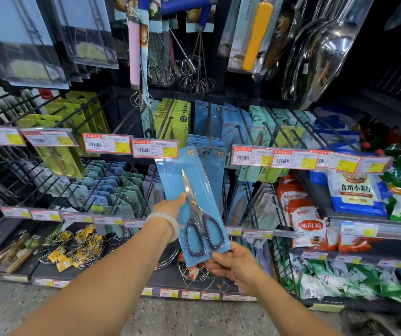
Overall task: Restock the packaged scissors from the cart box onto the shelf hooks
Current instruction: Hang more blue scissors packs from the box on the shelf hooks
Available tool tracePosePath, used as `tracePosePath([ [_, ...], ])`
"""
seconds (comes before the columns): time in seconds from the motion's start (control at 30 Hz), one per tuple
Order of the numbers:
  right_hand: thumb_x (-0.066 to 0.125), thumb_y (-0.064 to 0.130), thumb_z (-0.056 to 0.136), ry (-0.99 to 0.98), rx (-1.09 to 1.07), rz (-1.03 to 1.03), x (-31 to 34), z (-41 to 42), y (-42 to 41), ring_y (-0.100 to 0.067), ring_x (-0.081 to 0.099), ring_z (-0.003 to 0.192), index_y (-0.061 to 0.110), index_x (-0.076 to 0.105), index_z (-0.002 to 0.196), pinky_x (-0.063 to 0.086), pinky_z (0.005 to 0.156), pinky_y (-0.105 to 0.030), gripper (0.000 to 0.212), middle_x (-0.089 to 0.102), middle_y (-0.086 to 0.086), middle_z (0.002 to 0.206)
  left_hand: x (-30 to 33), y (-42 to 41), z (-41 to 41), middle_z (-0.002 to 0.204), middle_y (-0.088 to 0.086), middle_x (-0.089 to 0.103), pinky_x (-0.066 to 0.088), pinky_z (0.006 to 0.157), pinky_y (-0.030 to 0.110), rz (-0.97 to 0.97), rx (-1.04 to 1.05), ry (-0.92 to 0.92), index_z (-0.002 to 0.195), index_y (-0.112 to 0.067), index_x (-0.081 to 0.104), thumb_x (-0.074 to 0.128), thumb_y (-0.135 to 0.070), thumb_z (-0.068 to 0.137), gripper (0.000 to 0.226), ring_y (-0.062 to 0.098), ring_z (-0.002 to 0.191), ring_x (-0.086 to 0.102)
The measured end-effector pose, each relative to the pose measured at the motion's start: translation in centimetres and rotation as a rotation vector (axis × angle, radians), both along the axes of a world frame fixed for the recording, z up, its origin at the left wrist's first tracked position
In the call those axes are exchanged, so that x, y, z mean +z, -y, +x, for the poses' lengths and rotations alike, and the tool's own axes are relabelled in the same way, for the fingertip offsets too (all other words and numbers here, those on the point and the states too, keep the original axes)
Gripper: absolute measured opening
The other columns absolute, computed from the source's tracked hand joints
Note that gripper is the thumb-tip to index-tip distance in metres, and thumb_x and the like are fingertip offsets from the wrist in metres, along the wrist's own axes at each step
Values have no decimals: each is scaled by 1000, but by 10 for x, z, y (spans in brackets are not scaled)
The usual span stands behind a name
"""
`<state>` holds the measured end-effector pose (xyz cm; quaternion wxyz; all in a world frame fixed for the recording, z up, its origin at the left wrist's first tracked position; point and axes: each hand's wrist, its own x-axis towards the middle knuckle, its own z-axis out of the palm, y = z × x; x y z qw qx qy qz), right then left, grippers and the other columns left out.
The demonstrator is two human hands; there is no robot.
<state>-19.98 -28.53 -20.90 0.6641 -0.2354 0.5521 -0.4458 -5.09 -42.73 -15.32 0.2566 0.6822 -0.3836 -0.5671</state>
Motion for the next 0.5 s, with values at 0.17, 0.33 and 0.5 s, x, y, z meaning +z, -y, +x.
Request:
tracePosePath([
  [0.17,60,-16,79,-23,94,39,12,-6,5,-22,71,82,6,55,109,58,69,-30,38,72,-11,96,-3,-3,0,119,12,63,48,93,38,-39,45,-108,118,-4,56,67,-35,84,48,31,99,61],
  [0.33,65,5,83,-47,71,-67,46,-19,26,-22,65,105,15,52,120,53,85,-35,40,66,-8,116,-11,-15,-3,122,13,62,47,99,47,-49,64,-136,121,-3,55,69,-30,83,48,34,109,60],
  [0.5,67,16,85,-400,2,-134,55,-7,49,-21,67,91,16,53,110,55,81,-34,28,68,-7,101,-21,-34,-12,93,3,64,49,62,23,-107,36,-239,96,-13,60,69,-19,84,16,10,65,59],
])
